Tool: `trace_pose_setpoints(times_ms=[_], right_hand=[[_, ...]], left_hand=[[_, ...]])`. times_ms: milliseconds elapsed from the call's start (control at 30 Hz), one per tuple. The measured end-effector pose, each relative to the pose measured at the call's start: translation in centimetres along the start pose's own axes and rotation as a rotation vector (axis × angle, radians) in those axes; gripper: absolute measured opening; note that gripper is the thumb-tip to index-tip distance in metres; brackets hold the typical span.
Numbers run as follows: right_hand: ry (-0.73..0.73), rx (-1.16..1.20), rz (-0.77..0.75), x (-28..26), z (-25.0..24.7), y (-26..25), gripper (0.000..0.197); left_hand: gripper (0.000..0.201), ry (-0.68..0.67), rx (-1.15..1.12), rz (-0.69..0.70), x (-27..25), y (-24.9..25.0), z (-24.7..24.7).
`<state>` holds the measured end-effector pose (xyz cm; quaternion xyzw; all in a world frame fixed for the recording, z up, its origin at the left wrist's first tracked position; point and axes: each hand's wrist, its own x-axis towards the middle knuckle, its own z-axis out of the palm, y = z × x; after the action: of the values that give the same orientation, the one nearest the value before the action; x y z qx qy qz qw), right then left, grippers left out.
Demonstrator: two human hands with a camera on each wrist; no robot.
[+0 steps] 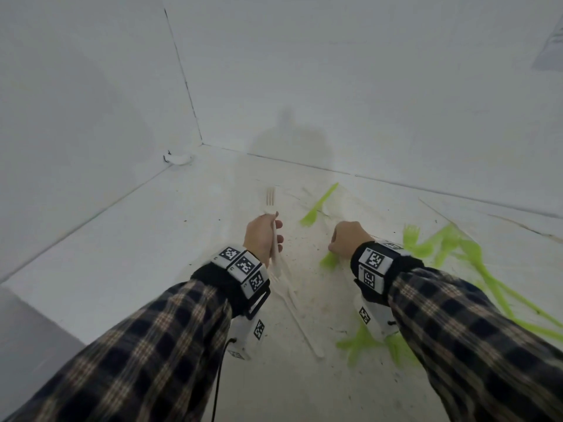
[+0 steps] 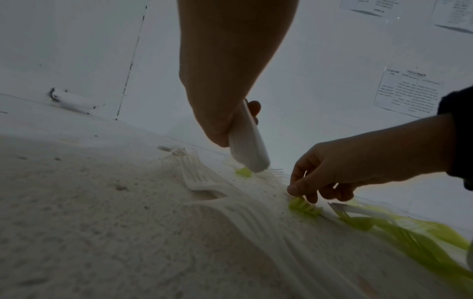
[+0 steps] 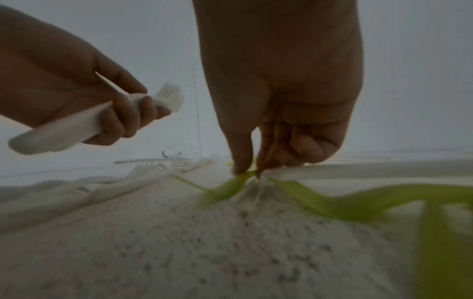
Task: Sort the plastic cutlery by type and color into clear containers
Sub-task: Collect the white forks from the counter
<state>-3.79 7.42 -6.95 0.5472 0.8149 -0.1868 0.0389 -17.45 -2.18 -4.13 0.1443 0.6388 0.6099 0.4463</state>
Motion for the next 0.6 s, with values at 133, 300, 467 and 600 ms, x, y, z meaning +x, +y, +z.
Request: trace_pose_setpoints(times_ms=[133, 300, 467, 600], right_hand=[[0.008, 0.044, 0.07, -0.2, 0.0, -0.2, 0.04], [-0.037, -0.028, 0.059, 0.0, 0.2, -0.9, 0.024], [-0.026, -0.073, 0.054, -0.4, 0.1, -1.2, 0.033], [-0.018, -0.074, 0.032, -0.6, 0.0, -1.2, 0.028]], left_hand=[[0.02, 0.045, 0.012, 0.012, -0.1, 0.5, -0.9], [0.019, 0.112, 0.016, 0.021, 0.0, 0.8, -2.9], [0.018, 0.129, 0.003, 0.032, -0.2, 1.0, -4.0], [0.016, 0.138, -0.008, 0.023, -0.5, 0.9, -4.6]])
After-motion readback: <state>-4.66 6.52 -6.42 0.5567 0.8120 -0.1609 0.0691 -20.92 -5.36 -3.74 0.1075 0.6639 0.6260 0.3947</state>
